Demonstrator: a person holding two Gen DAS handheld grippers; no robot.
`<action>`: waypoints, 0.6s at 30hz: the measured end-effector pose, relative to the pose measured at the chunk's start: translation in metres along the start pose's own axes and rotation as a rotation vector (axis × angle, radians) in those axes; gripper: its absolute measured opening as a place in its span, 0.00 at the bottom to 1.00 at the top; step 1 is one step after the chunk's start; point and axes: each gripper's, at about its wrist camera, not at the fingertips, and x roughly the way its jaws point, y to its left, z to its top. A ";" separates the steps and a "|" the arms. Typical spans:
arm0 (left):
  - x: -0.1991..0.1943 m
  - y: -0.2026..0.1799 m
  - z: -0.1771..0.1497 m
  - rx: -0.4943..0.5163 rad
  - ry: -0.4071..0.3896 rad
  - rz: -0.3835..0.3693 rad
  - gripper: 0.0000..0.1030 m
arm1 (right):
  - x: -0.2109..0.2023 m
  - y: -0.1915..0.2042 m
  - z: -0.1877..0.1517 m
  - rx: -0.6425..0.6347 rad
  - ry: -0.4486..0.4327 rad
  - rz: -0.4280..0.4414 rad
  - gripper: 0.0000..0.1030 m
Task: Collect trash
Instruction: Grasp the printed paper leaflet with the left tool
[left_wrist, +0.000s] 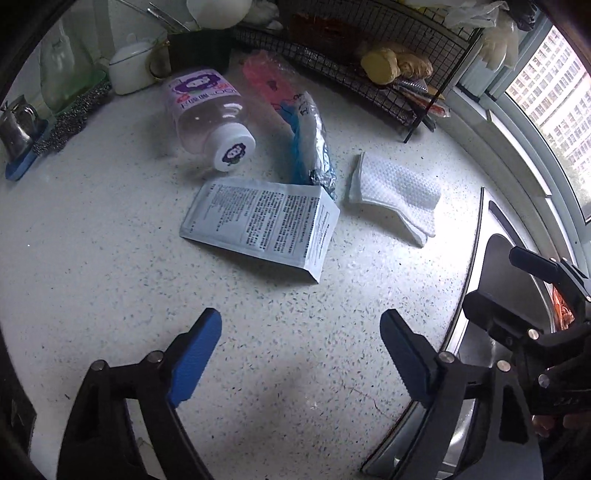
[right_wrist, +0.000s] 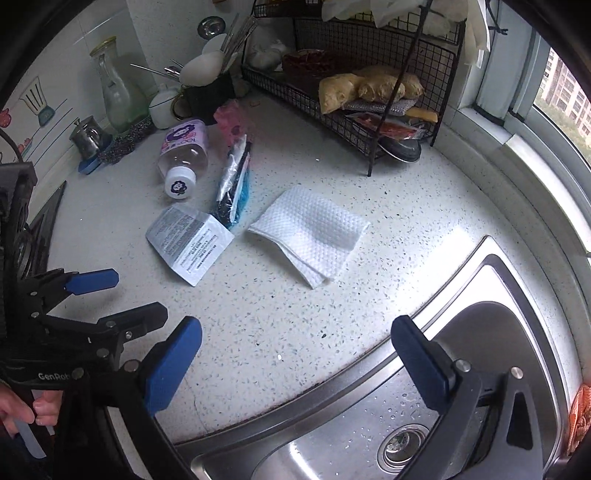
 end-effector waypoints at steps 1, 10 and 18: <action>0.005 -0.001 0.001 -0.005 0.007 -0.003 0.80 | 0.003 -0.003 0.001 0.004 0.006 0.002 1.00; 0.032 -0.015 0.013 -0.020 0.025 -0.005 0.74 | 0.016 -0.033 0.006 0.045 0.023 0.022 1.00; 0.040 -0.023 0.028 0.009 -0.017 0.032 0.55 | 0.024 -0.046 0.010 0.059 0.027 0.016 1.00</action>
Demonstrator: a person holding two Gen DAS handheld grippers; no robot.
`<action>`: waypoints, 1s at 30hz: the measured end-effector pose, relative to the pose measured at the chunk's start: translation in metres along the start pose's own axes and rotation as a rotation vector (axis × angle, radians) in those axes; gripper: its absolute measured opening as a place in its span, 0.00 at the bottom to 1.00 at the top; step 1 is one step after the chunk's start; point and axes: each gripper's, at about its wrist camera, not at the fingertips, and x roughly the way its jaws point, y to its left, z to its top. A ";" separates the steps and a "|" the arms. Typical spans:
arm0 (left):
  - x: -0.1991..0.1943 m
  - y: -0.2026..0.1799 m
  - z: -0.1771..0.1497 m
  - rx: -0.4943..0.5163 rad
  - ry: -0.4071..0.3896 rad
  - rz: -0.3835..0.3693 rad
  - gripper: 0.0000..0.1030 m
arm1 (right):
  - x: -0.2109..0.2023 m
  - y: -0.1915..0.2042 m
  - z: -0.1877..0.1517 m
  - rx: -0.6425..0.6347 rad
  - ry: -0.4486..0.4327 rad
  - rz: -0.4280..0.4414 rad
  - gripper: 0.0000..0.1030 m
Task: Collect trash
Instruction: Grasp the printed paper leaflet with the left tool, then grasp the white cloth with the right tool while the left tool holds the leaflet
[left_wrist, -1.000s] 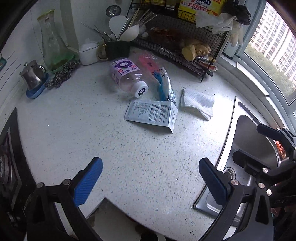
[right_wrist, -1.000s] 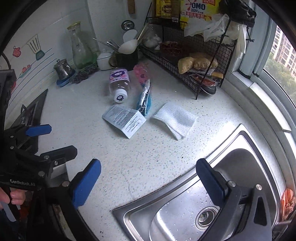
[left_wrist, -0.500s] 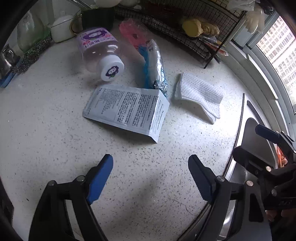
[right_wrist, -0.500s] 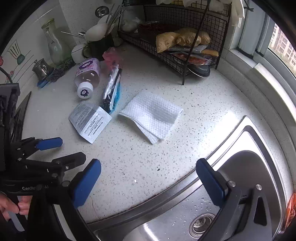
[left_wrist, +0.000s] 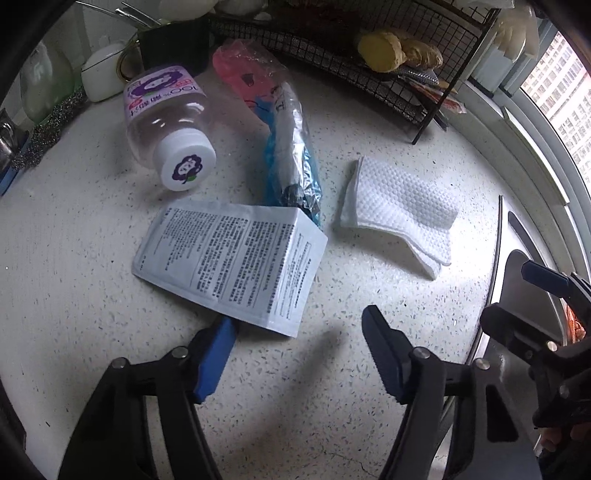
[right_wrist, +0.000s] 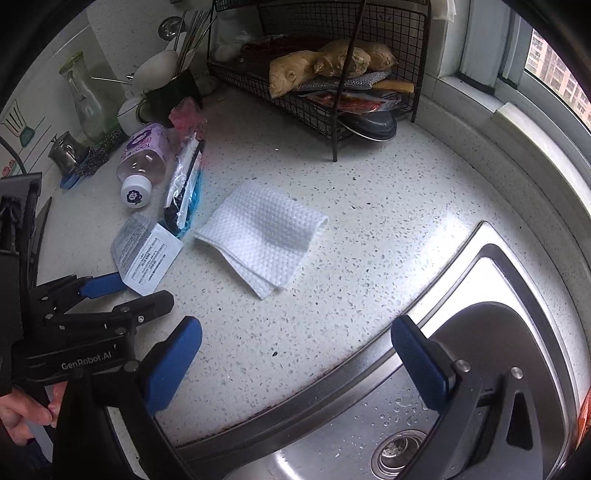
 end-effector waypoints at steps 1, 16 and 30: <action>0.000 0.000 0.002 0.001 -0.003 -0.001 0.52 | 0.001 0.000 0.000 0.001 0.001 0.000 1.00; -0.007 0.006 -0.001 0.028 0.030 -0.020 0.00 | 0.005 0.007 0.007 0.006 0.001 -0.023 1.00; -0.038 0.030 -0.006 0.043 0.005 -0.005 0.00 | 0.025 0.028 0.034 -0.090 -0.023 0.024 1.00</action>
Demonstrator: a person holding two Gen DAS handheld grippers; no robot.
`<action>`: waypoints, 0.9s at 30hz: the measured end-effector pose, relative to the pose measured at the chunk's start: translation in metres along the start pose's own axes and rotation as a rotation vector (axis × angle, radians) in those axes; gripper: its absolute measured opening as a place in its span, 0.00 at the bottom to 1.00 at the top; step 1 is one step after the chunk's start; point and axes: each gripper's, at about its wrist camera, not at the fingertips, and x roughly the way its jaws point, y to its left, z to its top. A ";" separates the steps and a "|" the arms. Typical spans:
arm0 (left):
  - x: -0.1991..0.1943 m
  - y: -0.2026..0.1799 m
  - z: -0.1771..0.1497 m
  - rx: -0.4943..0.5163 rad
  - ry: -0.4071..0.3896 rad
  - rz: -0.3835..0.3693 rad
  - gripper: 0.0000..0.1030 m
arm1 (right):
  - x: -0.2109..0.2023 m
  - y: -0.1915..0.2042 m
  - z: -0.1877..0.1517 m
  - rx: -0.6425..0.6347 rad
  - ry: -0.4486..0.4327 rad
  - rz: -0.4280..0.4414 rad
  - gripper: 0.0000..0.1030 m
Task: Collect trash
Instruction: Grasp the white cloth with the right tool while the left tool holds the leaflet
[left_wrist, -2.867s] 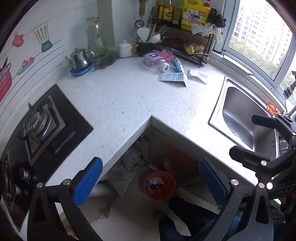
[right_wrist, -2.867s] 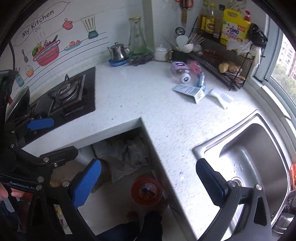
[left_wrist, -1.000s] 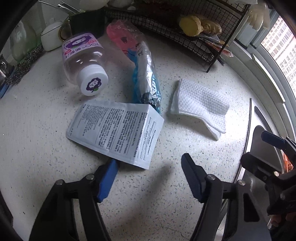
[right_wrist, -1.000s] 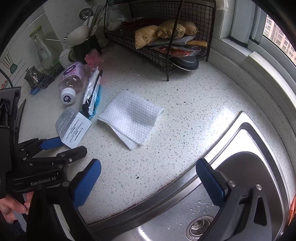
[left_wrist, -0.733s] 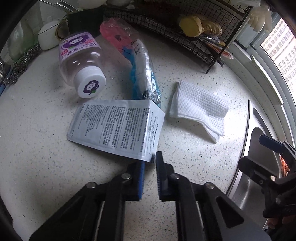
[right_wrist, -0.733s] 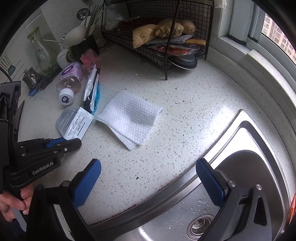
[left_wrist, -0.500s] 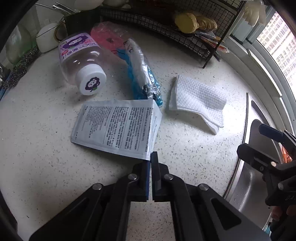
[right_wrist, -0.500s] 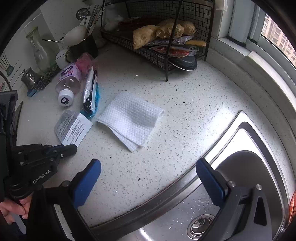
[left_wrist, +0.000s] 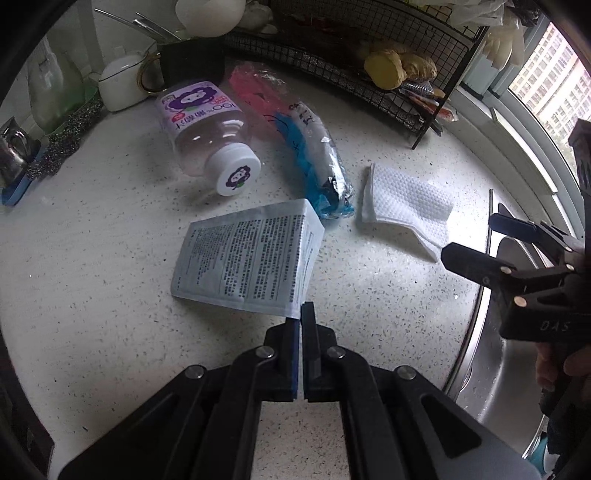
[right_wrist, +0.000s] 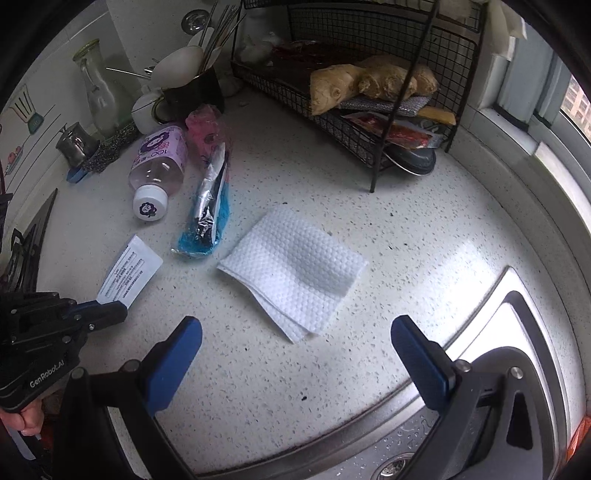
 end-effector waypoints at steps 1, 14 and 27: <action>0.000 0.002 -0.001 0.001 0.003 0.004 0.00 | 0.005 0.002 0.004 -0.009 0.004 0.006 0.99; 0.002 0.017 -0.007 -0.021 0.023 0.040 0.00 | 0.051 0.028 0.021 -0.126 0.066 -0.004 0.39; -0.013 0.011 -0.021 -0.032 0.005 0.044 0.00 | 0.028 0.038 -0.002 -0.087 0.046 -0.020 0.03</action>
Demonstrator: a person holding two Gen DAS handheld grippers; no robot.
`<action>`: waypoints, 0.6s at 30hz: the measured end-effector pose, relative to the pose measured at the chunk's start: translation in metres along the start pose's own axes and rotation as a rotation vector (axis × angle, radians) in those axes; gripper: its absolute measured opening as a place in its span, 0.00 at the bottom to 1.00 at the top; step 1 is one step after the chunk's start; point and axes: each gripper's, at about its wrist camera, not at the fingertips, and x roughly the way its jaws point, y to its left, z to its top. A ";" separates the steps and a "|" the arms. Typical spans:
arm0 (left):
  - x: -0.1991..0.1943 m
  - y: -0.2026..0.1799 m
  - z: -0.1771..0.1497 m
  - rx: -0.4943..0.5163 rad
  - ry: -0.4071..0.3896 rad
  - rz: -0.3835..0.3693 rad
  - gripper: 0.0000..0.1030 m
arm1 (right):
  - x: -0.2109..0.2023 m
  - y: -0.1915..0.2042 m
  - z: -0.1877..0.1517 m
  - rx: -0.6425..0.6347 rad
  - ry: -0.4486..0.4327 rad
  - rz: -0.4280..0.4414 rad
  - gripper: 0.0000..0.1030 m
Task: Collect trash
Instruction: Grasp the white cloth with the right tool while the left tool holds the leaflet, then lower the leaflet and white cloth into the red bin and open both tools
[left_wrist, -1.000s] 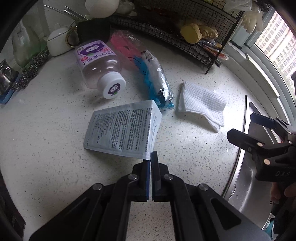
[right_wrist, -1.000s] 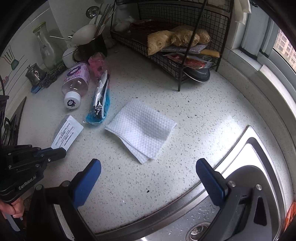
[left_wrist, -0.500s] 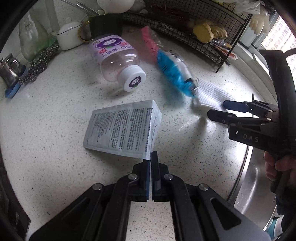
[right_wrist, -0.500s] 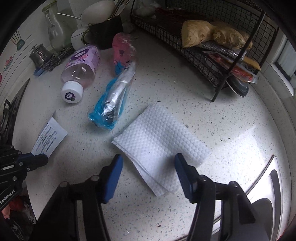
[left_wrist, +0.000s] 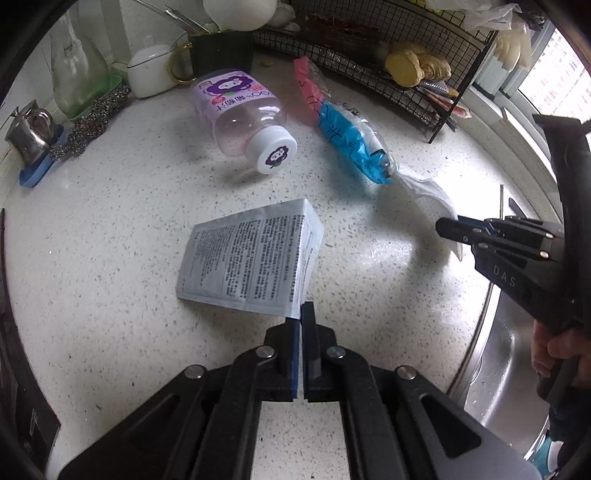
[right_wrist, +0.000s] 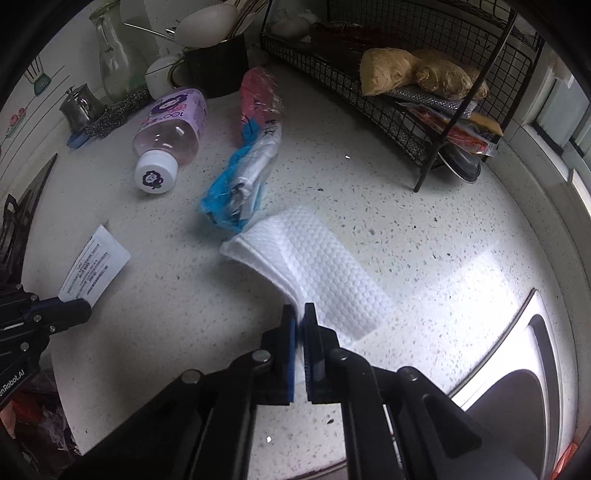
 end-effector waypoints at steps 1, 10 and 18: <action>-0.004 0.000 -0.003 -0.001 -0.004 0.000 0.00 | -0.005 0.003 -0.003 0.008 -0.003 0.003 0.03; -0.047 0.011 -0.035 -0.002 -0.046 0.012 0.00 | -0.052 0.033 -0.046 0.019 -0.025 0.021 0.03; -0.089 0.028 -0.081 0.006 -0.095 0.021 0.00 | -0.092 0.067 -0.082 0.014 -0.063 0.036 0.03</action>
